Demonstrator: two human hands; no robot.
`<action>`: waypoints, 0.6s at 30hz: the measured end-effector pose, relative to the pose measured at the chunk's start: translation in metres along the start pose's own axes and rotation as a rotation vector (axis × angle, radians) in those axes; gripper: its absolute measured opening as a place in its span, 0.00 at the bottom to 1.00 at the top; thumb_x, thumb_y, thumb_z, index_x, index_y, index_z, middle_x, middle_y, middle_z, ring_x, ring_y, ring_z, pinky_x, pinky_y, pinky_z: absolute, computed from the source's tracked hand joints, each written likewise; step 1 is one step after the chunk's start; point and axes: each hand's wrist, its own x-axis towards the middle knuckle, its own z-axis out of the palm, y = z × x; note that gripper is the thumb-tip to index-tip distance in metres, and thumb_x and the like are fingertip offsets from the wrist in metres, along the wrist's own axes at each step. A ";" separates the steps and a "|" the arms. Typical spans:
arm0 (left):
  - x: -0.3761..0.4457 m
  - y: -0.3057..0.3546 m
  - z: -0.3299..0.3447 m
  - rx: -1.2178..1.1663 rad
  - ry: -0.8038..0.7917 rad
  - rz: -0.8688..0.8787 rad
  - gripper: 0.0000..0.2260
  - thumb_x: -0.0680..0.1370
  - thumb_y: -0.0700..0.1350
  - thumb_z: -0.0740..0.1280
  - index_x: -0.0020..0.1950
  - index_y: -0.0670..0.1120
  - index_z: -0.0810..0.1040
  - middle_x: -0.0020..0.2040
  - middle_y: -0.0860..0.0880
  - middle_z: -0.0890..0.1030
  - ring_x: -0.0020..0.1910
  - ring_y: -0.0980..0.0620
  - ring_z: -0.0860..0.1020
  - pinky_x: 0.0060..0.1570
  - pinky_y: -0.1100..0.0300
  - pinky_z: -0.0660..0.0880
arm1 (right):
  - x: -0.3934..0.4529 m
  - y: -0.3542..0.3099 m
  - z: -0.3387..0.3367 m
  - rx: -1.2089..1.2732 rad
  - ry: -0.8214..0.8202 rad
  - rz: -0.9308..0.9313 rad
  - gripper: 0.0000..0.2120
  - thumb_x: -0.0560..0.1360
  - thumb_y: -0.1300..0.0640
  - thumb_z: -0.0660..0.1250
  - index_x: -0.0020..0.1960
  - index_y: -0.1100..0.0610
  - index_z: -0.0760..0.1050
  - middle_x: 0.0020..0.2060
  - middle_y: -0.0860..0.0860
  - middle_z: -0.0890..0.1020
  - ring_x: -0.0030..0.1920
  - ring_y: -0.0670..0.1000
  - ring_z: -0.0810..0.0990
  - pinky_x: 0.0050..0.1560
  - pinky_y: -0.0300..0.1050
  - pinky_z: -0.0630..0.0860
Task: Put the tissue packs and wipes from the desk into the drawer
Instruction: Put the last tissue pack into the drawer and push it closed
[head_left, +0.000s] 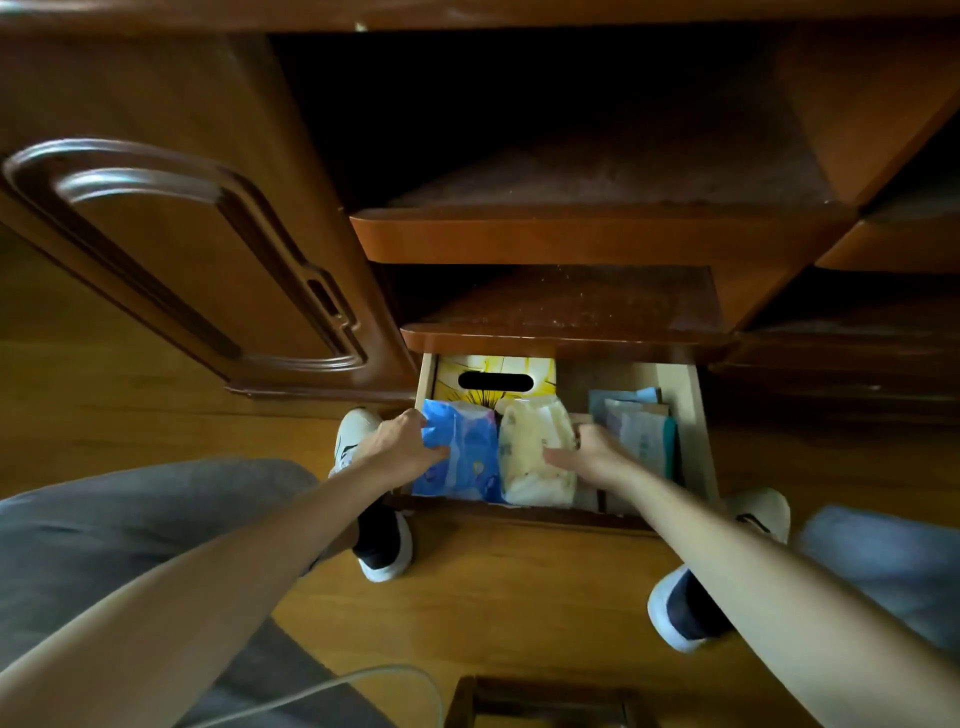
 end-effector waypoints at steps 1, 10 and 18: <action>0.002 0.001 0.004 -0.002 0.017 -0.003 0.29 0.74 0.59 0.69 0.71 0.48 0.70 0.59 0.47 0.82 0.54 0.46 0.81 0.53 0.49 0.79 | 0.005 -0.001 0.006 -0.035 0.000 0.001 0.19 0.76 0.46 0.73 0.60 0.57 0.80 0.54 0.55 0.85 0.55 0.56 0.84 0.60 0.57 0.80; 0.015 0.002 0.008 0.026 0.075 -0.095 0.26 0.72 0.62 0.68 0.63 0.47 0.73 0.47 0.49 0.82 0.42 0.50 0.81 0.37 0.56 0.76 | 0.016 -0.005 0.023 -0.643 0.177 -0.092 0.25 0.73 0.33 0.70 0.35 0.52 0.70 0.28 0.46 0.74 0.28 0.46 0.72 0.30 0.42 0.67; 0.020 0.015 0.016 -0.315 0.013 0.020 0.05 0.78 0.47 0.69 0.43 0.48 0.79 0.44 0.46 0.82 0.43 0.50 0.81 0.41 0.58 0.77 | 0.006 0.000 0.015 -0.063 -0.017 -0.049 0.16 0.74 0.39 0.72 0.52 0.50 0.80 0.43 0.45 0.82 0.44 0.45 0.81 0.38 0.41 0.74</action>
